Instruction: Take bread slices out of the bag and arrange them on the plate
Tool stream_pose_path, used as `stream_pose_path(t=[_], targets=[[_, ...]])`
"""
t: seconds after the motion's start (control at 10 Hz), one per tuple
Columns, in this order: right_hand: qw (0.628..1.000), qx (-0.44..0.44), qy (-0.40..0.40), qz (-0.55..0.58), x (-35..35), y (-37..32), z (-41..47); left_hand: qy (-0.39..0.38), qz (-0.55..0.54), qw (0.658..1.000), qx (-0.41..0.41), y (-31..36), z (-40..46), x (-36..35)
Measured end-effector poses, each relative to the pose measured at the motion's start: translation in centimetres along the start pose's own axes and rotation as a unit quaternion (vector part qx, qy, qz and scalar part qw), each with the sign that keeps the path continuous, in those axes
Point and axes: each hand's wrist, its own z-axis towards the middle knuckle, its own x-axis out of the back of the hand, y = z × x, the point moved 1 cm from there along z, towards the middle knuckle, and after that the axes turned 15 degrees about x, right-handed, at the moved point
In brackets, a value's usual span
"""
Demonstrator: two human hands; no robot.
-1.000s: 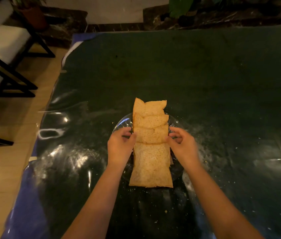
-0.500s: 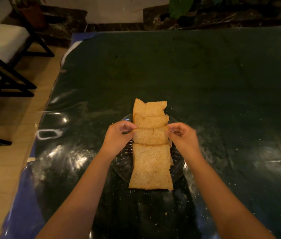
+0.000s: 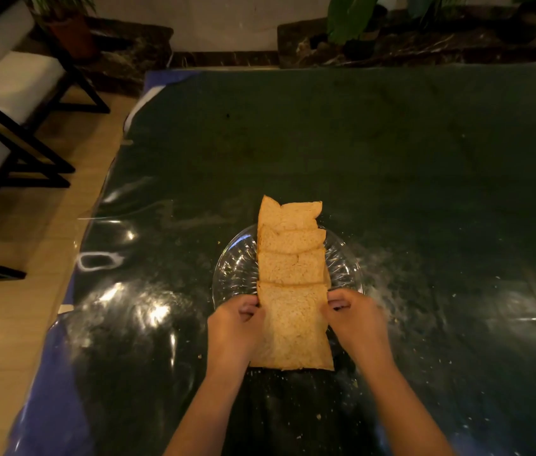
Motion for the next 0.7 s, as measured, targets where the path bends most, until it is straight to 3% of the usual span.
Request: stream_pose_path(t=[0.3, 0.5, 0.7], targets=[[0.998, -0.001, 0.063, -0.014, -0.5, 0.2, 0.3, 0.013, -0.033, 0.999, -0.015, 0.1, 0.1, -0.6], [1.0, -0.014, 0.027, -0.003, 0.5, -0.5, 0.3, 0.006, 0.007, 0.999, -0.043, 0.7, 0.1, 0.3], [0.999, 0.034, 0.007, 0.019, 4.9, -6.2, 1.8, -0.051, 0.036, 0.993, -0.099, 7.2, -1.2, 3.3]])
